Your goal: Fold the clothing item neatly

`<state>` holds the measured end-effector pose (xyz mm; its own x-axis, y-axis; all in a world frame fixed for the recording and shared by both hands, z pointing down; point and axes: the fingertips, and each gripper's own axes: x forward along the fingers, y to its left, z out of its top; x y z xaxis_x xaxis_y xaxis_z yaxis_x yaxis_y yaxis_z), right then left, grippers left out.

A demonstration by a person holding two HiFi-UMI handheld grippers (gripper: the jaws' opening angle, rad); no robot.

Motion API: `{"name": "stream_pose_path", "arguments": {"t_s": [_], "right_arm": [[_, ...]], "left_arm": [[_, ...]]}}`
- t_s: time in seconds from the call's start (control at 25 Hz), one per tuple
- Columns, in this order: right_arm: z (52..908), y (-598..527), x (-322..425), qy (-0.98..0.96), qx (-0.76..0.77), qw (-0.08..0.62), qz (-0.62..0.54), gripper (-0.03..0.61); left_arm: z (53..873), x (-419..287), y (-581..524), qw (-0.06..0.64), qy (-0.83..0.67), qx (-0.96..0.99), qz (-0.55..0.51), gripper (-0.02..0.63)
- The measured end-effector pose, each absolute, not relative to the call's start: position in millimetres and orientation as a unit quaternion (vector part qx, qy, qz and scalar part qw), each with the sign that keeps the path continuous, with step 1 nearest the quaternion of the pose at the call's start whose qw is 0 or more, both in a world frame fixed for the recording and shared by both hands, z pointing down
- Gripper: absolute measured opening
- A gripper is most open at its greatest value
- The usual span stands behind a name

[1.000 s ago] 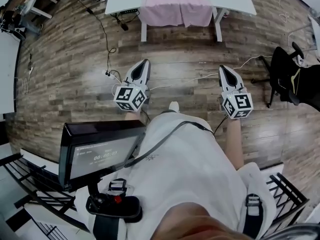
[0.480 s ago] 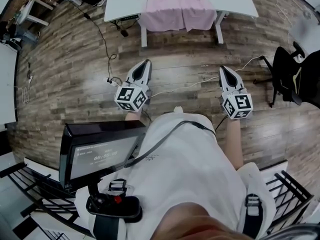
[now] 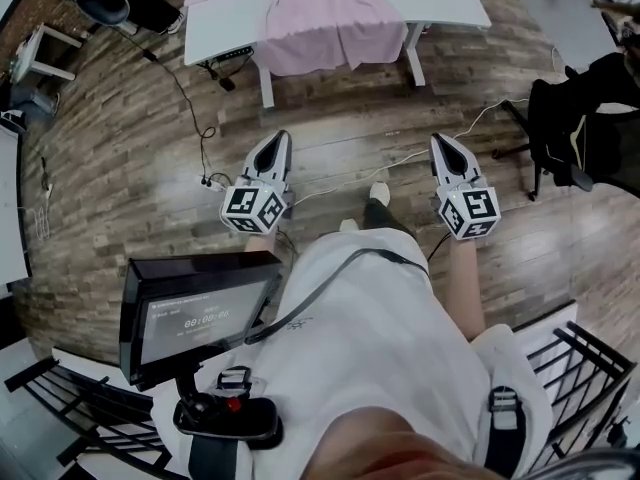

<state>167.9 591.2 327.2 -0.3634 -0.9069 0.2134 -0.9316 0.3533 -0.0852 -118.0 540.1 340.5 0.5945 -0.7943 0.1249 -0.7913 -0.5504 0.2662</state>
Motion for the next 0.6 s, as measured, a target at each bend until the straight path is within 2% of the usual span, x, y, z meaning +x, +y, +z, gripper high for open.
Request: {"name": "stream_pose_path", "arguments": {"t_s": [0.6], "right_arm": [[333,561,166,-0.836,0.537,0.059,0.1,0.002]], "left_arm": [[340,-127,533,0.147,-0.481,0.864,-0.004,0.002]]}}
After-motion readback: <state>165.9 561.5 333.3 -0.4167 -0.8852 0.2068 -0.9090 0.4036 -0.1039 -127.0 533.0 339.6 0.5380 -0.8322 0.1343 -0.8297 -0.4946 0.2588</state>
